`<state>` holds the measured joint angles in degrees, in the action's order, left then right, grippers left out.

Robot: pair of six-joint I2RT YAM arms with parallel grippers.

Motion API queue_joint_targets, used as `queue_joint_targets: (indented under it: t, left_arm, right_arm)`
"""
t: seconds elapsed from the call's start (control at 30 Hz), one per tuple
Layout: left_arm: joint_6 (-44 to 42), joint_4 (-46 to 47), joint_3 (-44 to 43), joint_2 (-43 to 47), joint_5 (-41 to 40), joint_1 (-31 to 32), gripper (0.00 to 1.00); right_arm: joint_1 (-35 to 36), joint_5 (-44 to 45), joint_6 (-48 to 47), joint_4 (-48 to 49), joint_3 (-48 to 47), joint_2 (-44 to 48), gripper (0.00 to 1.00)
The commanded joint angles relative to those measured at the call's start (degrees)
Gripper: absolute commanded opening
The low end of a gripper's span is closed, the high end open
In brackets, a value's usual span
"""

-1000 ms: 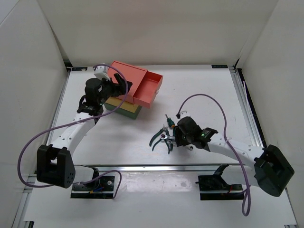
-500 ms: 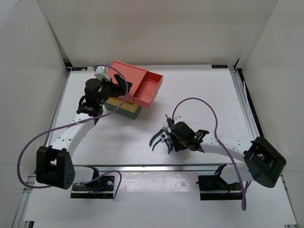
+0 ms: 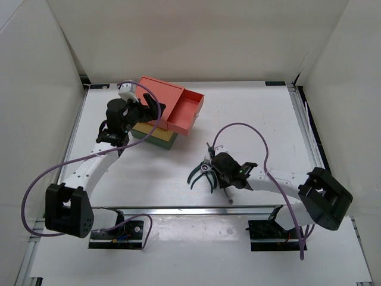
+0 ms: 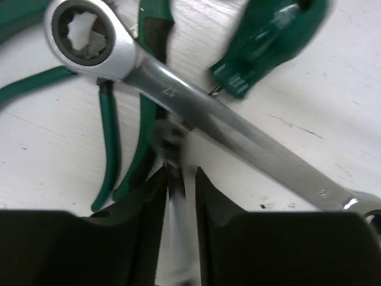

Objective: Sort the tools into containers

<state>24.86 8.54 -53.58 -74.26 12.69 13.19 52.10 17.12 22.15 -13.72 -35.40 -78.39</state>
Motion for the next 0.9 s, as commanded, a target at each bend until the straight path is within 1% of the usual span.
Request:
queue_joint_targets:
  t: [0.0,0.03,0.1,0.13,0.2,0.37,0.4,0.5,0.57,0.7,0.73,0.8,0.83,0.87]
  left_arm:
    - [-0.3,-5.0,1.6,1.7,0.1,-0.3,0.99]
    - [-0.2,-5.0,1.6,1.8,0.3,-0.3,0.99]
    - [-0.1,-5.0,1.6,2.0,0.3,-0.2,0.99]
    - [-0.2,-5.0,1.7,2.3,0.3,-0.4,0.99]
    - [-0.2,-5.0,1.7,2.2,0.3,-0.3,0.99]
    - [-0.1,-5.0,1.7,2.2,0.3,-0.3,0.99]
    - [-0.1,-5.0,1.8,2.5,0.3,-0.2,0.99]
    - [-0.1,-5.0,1.9,2.6,0.3,-0.3,0.99]
    - [0.3,-4.8,2.0,2.2,0.5,-0.3,0.99]
    - [0.3,-4.4,2.1,2.2,1.2,-0.3,0.99]
    - [0.4,-4.5,2.2,2.2,1.2,-0.3,0.99]
    - [0.4,-4.4,2.3,2.0,1.5,-0.2,0.99]
    - [0.4,-4.4,2.2,2.0,1.7,-0.3,0.99]
    - [0.5,-4.3,2.3,2.0,1.7,-0.2,0.99]
  right_arm:
    - [-0.1,-0.5,2.3,-1.7,-0.2,-1.8,0.25]
    - [-0.2,-0.8,2.8,-2.1,-0.2,-1.1,0.19]
    - [0.4,-0.6,3.5,-3.0,-0.1,0.0,0.14]
    - [0.3,-0.6,4.2,-3.5,-0.2,0.7,0.08]
    - [0.1,0.1,4.9,-5.4,-0.6,3.0,0.00]
    - [0.1,1.9,5.6,-10.2,-2.5,10.0,0.00]
    - [0.3,2.0,5.6,-10.9,-3.2,12.8,0.00]
    - [0.3,2.9,5.6,-12.5,-7.6,17.5,0.00]
    - [0.1,3.6,4.9,-13.4,-10.3,19.0,0.00]
    - [-0.1,5.2,2.3,-13.7,-17.4,18.5,0.00]
    - [-0.1,5.4,1.6,-14.4,-19.8,16.9,0.00]
    - [-0.1,5.4,0.7,-15.6,-21.0,14.4,0.00]
    - [-0.1,6.0,1.7,-15.5,-20.7,12.3,0.01]
    - [-0.1,6.3,2.6,-14.8,-17.9,12.1,0.25]
